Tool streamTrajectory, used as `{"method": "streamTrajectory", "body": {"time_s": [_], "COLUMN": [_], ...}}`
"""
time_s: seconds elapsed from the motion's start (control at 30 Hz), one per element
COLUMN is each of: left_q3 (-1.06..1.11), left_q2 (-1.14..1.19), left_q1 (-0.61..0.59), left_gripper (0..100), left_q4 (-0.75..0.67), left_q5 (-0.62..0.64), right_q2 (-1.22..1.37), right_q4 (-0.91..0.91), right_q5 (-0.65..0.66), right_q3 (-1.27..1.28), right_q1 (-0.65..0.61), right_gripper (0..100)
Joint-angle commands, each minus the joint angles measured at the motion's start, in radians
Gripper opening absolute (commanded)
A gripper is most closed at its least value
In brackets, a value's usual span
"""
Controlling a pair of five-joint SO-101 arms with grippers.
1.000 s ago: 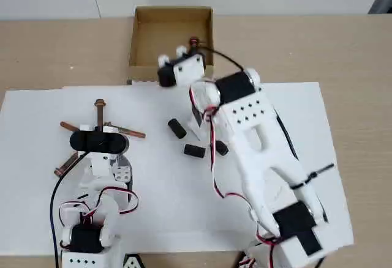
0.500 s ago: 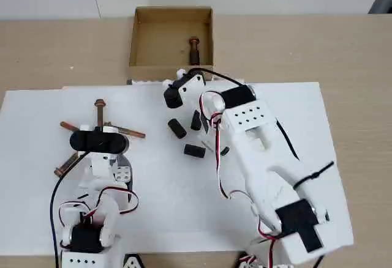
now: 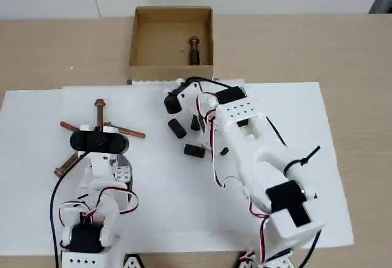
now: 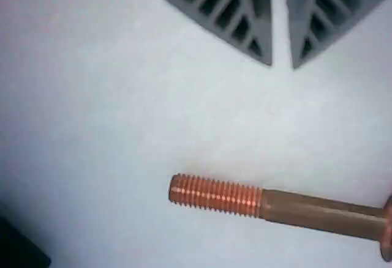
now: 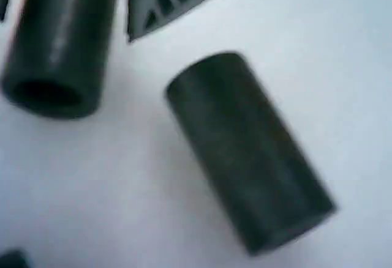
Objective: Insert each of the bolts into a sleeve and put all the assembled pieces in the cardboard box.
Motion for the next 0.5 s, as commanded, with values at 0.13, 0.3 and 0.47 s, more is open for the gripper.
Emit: {"method": "streamTrajectory", "body": {"time_s": [0.13, 0.3, 0.47], "left_q3": [-0.004, -0.004, -0.004], "left_q2": [-0.009, -0.009, -0.009], "left_q1": [0.000, 0.000, 0.000], "left_gripper": [1, 1, 1], "left_q4": [-0.003, -0.003, -0.003], "left_q5": [-0.008, -0.008, -0.008], "right_q2": [0.074, 0.120, 0.142], "right_q4": [-0.025, -0.042, -0.044], "right_q5": [0.035, 0.040, 0.034], "right_q3": [-0.005, -0.008, -0.011], "right_q1": [0.028, 0.039, 0.038], "right_gripper": [12.6, 10.6, 1.2]}}
